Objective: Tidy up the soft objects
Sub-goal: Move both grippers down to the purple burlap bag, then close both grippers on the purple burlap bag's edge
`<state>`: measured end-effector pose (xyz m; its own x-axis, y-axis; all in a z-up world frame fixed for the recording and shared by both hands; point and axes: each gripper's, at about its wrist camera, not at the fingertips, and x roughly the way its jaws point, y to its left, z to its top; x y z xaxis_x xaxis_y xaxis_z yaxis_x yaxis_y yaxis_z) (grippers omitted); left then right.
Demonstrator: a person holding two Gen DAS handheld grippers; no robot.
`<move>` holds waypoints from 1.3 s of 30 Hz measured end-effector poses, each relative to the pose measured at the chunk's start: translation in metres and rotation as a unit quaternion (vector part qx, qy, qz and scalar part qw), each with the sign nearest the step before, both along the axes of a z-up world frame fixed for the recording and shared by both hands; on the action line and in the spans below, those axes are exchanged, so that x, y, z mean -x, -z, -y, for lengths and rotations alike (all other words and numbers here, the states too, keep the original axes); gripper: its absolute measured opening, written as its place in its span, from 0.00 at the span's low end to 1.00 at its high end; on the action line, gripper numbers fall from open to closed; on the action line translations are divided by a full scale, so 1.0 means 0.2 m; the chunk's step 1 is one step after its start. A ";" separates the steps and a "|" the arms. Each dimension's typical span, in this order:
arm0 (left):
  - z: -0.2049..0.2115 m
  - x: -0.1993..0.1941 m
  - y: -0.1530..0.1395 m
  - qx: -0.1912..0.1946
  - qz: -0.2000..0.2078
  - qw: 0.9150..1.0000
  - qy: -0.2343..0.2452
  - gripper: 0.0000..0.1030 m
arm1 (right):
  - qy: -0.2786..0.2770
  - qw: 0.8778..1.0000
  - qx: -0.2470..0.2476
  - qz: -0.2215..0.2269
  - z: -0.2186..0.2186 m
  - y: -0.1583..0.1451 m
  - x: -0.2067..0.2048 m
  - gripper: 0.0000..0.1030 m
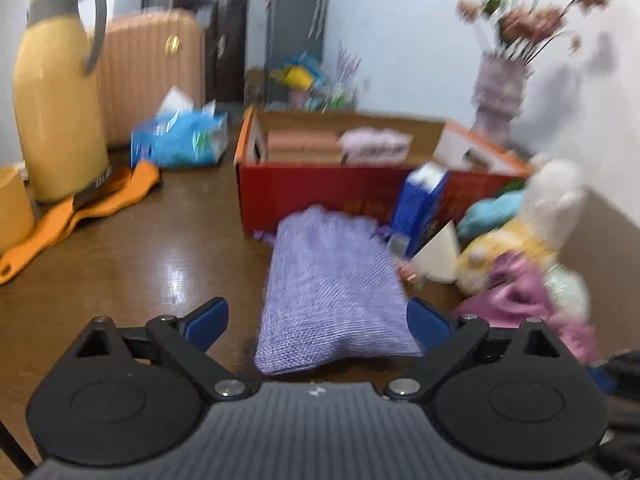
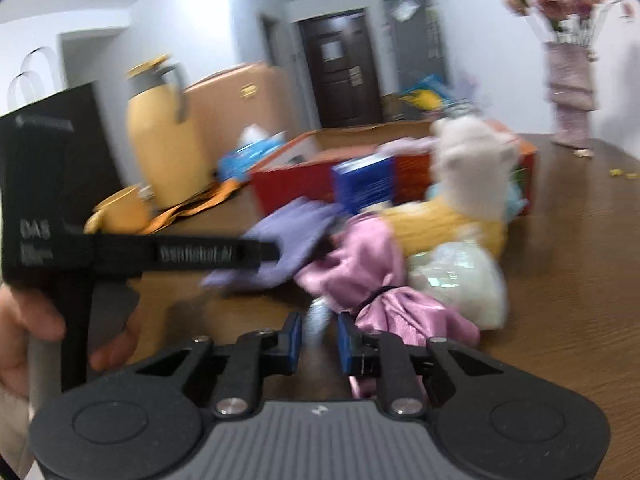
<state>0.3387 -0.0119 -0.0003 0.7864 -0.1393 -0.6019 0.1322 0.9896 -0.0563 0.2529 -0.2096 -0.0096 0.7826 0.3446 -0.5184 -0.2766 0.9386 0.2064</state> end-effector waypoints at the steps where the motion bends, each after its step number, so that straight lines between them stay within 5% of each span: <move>1: 0.00 -0.02 0.02 0.004 -0.009 1.000 -0.003 0.89 | 0.009 1.000 -0.004 0.001 0.02 0.00 -0.01 0.17; 3: -0.01 -0.01 0.03 0.017 -0.017 1.000 0.011 0.63 | 0.025 1.000 -0.012 0.002 0.07 0.00 -0.04 0.17; 7: -0.08 0.11 0.03 0.014 -0.011 0.999 0.033 0.53 | 0.038 0.999 -0.008 0.005 0.11 0.01 -0.06 0.18; 10: -0.16 0.28 0.00 0.029 -0.013 0.996 0.083 0.59 | 0.034 0.999 -0.012 0.016 0.11 -0.01 -0.07 0.21; 11: -0.20 0.34 0.00 0.031 -0.007 0.995 0.097 0.68 | 0.028 0.999 -0.009 0.026 0.09 -0.03 -0.06 0.21; 13: -0.29 0.43 -0.03 0.016 0.009 0.997 0.071 0.77 | 0.021 0.999 0.002 0.050 0.06 -0.06 -0.01 0.21; 16: -0.45 0.52 -0.06 0.007 0.040 0.999 0.002 0.77 | -0.001 0.998 -0.005 0.070 0.00 -0.12 0.02 0.24; 19: -0.57 0.55 -0.08 0.068 0.036 0.997 -0.030 0.77 | -0.043 0.997 -0.026 0.059 -0.08 -0.13 0.00 0.25; 22: -0.58 0.55 -0.05 0.129 0.032 0.991 -0.007 0.77 | -0.068 0.997 -0.022 0.019 -0.19 -0.07 -0.05 0.26; 25: -0.54 0.50 0.00 0.139 0.024 0.990 0.006 0.74 | -0.060 0.998 -0.023 -0.018 -0.25 0.01 -0.08 0.26; 27: -0.50 0.48 0.02 0.140 0.013 0.990 0.019 0.58 | -0.055 0.998 -0.019 -0.023 -0.27 0.03 -0.08 0.26; 29: -0.47 0.47 0.03 0.151 -0.001 0.988 0.044 0.57 | -0.045 0.999 -0.005 -0.017 -0.27 0.05 -0.06 0.26; 33: -0.41 0.50 -0.01 0.129 -0.003 0.987 0.094 0.61 | -0.003 1.000 0.019 0.001 -0.21 0.02 -0.01 0.26; 36: -0.43 0.49 -0.08 0.102 0.031 0.992 0.067 0.68 | 0.002 1.000 0.002 0.019 -0.14 -0.04 0.06 0.29; 39: -0.45 0.39 -0.08 0.090 0.047 0.993 0.055 0.68 | -0.029 0.999 -0.035 -0.020 -0.12 -0.06 0.10 0.30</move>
<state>0.2601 0.0773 0.0163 0.8122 -0.3257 -0.4839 0.2521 0.9441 -0.2124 0.2332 -0.1849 0.0020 0.7393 0.4247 -0.5225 -0.3198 0.9043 0.2826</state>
